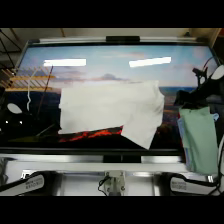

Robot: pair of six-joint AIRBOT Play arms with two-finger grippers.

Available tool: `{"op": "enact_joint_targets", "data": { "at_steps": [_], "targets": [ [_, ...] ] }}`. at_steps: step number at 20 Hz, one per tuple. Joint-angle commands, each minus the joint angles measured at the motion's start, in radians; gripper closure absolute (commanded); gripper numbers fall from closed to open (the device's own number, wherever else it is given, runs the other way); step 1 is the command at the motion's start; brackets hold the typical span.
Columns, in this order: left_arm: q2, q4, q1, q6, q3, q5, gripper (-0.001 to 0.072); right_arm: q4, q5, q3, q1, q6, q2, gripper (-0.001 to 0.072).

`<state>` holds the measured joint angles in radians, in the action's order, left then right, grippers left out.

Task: Fold the shirts.

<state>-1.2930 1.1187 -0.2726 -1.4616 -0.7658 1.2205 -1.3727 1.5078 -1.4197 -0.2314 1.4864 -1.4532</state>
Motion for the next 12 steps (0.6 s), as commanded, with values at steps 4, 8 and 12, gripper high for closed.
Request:
{"op": "enact_joint_targets", "data": {
  "at_steps": [4,8,12],
  "targets": [
    [0.005,-0.111,0.014,0.003,0.123,-0.177,0.0239,0.037,0.021,0.017,-0.016,-0.011,0.011,0.0201],
    [0.007,-0.110,0.030,-0.035,0.124,-0.214,0.0649,0.034,0.023,0.023,-0.016,-0.011,0.011,0.0201],
    [0.032,-0.109,0.030,-0.023,0.124,-0.214,0.0675,0.109,-0.030,0.216,-0.016,-0.046,0.011,0.0200]
  ]
}}
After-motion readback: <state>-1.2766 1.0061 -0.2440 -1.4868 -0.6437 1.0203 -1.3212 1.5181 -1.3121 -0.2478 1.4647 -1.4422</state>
